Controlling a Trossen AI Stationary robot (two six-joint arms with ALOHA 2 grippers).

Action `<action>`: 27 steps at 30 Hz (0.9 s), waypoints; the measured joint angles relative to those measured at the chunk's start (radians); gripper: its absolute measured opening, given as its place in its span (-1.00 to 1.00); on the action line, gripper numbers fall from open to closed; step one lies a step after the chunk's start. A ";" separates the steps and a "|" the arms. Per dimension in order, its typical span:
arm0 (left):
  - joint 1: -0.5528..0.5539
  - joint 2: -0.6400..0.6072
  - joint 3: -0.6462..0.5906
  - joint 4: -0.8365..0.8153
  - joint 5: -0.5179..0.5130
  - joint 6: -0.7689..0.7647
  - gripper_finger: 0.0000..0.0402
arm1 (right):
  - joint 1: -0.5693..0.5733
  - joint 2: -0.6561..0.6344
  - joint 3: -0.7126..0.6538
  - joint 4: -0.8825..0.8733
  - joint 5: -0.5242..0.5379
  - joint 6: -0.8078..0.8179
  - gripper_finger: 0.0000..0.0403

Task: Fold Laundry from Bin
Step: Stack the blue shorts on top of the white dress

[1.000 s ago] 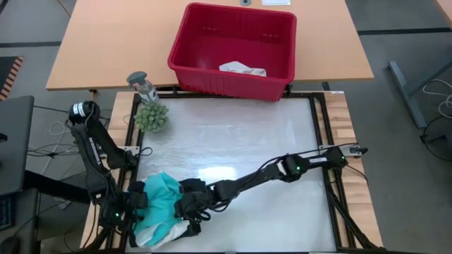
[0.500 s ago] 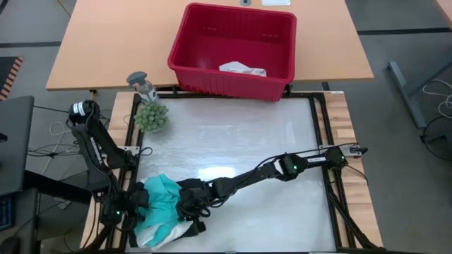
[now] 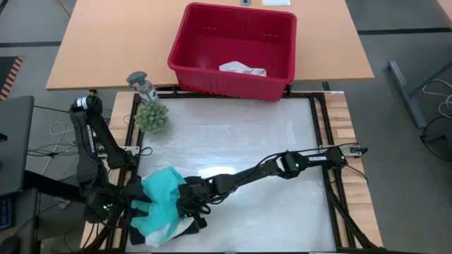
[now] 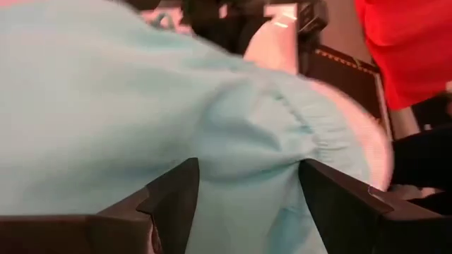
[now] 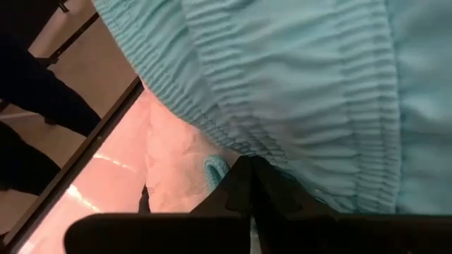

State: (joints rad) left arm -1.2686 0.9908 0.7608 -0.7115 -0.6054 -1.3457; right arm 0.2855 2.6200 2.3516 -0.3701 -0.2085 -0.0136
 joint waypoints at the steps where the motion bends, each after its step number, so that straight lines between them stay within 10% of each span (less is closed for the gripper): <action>1: 0.000 0.000 0.025 -0.021 0.000 0.001 0.18 | 0.000 0.000 0.000 0.000 0.000 0.003 -0.83; 10: -0.027 -0.002 0.092 -0.053 0.092 -0.089 0.18 | 0.000 -0.001 0.000 0.008 0.005 0.000 -0.86; 16: -0.030 -0.013 0.084 0.354 -0.064 0.128 0.14 | -0.001 -0.002 0.001 0.008 0.006 -0.002 -0.86; 27: -0.020 0.137 -0.058 0.473 -0.031 0.046 -0.94 | -0.008 -0.003 0.002 0.006 0.011 -0.003 -0.86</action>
State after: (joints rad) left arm -1.2882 1.1273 0.7026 -0.2388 -0.6366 -1.3001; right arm 0.2775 2.6168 2.3535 -0.3641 -0.1974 -0.0170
